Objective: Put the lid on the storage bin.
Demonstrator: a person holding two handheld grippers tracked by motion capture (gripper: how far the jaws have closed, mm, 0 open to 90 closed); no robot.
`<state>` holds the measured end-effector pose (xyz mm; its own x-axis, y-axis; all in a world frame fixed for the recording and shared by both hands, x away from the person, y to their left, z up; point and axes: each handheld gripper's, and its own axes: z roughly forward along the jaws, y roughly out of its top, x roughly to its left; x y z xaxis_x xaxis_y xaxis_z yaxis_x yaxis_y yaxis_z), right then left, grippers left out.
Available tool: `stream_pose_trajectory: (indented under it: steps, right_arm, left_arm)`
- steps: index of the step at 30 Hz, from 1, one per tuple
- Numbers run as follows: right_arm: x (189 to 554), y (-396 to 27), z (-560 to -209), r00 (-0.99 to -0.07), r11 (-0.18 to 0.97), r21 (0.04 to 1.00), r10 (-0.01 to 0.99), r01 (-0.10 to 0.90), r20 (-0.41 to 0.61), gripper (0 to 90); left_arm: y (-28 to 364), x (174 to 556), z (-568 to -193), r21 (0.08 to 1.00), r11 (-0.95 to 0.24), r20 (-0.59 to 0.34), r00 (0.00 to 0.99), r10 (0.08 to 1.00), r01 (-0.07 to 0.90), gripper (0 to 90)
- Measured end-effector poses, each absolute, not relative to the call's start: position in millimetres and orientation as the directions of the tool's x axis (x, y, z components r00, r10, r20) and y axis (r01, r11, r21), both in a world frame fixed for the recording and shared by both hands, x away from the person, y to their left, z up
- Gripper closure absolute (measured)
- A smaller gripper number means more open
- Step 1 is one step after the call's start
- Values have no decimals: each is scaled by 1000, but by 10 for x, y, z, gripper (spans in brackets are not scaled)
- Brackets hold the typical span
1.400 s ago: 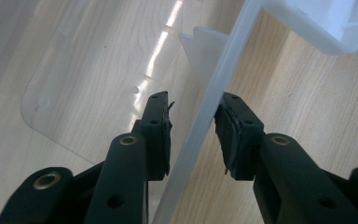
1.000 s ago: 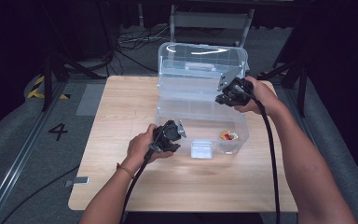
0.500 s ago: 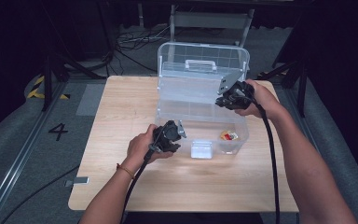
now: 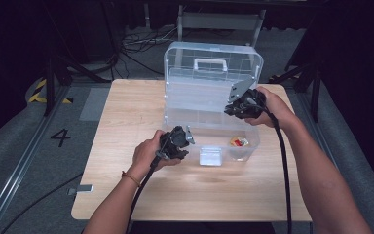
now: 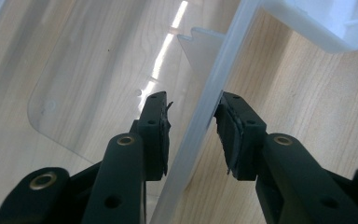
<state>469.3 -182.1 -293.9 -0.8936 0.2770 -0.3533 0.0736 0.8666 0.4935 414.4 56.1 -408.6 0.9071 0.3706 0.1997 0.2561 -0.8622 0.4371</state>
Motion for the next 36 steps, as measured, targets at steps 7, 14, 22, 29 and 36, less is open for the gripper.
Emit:
stream_pose_trajectory:
  steps: [7, 14, 22, 29, 36]
  right_arm:
    - [4638, -1815, -2967, -892, 865, 497, 278, 71, -356, 826]
    - [4598, -1832, -3006, -901, 849, 523, 282, 74, -331, 811]
    - [4536, -1802, -3052, -898, 849, 526, 273, 55, -346, 800]
    - [4537, -1847, -3069, -898, 831, 553, 286, 60, -333, 796]
    - [4528, -1944, -3104, -894, 796, 601, 317, 69, -316, 783]
  left_arm:
    - [560, 4143, -4085, 434, -865, 204, 907, 367, 252, 644]
    - [562, 4138, -4089, 436, -867, 211, 909, 358, 240, 642]
    - [575, 4134, -4088, 443, -868, 218, 912, 347, 224, 643]
    - [596, 4122, -4081, 459, -861, 221, 911, 349, 218, 647]
    - [651, 4078, -4001, 514, -835, 221, 911, 349, 195, 698]
